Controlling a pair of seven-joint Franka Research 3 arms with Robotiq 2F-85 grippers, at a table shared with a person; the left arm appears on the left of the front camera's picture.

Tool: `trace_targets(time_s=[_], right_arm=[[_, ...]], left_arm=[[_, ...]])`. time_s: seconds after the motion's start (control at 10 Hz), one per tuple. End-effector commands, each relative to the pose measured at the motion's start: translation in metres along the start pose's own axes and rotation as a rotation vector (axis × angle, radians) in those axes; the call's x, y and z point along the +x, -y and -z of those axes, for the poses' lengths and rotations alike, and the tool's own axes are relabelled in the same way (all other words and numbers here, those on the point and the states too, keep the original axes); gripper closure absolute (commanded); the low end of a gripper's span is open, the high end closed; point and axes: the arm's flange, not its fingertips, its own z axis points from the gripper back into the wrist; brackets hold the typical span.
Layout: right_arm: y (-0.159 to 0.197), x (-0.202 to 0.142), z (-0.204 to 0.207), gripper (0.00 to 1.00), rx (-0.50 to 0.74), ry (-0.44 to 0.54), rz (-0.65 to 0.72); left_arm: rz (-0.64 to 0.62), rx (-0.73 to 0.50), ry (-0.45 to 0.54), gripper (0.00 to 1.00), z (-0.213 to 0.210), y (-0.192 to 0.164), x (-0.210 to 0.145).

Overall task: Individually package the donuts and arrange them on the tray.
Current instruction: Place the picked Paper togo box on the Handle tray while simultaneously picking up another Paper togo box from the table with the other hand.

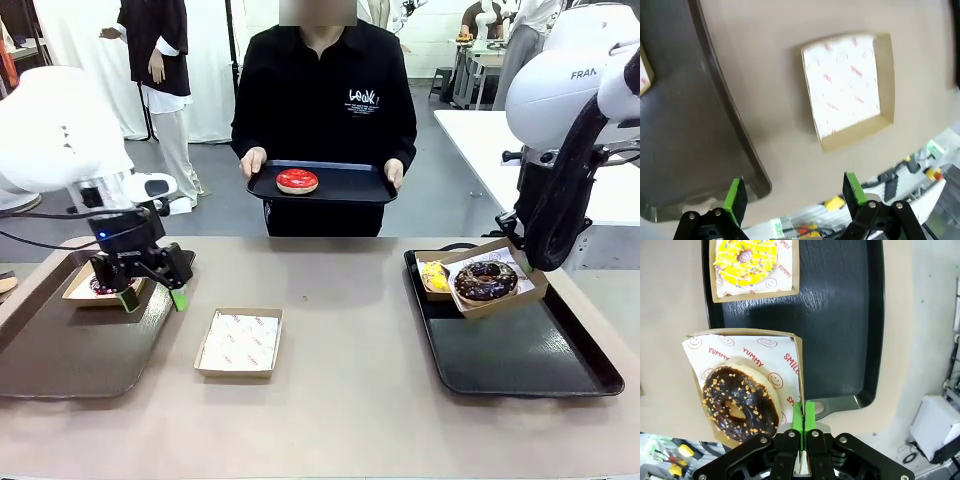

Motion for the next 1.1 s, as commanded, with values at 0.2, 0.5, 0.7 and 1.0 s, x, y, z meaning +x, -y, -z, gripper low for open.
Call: trace_targets(time_s=[0.2, 0.5, 0.7, 1.0], right_arm=[[0.001, -0.003, -0.002, 0.99, -0.011, -0.004, -0.003], [0.001, -0.003, -0.002, 0.99, -0.011, -0.004, -0.003], [0.001, -0.003, -0.002, 0.99, -0.011, -0.004, -0.003], [0.001, -0.003, -0.002, 0.99, -0.011, -0.004, -0.003]], left_arm=[[-0.070, 0.190, 0.198, 0.00, 0.035, 0.021, 0.023], [-0.079, 0.188, 0.245, 0.00, 0.033, 0.031, 0.016], [-0.040, 0.165, 0.205, 0.00, 0.033, 0.023, 0.024], [-0.040, 0.165, 0.205, 0.00, 0.033, 0.023, 0.024]])
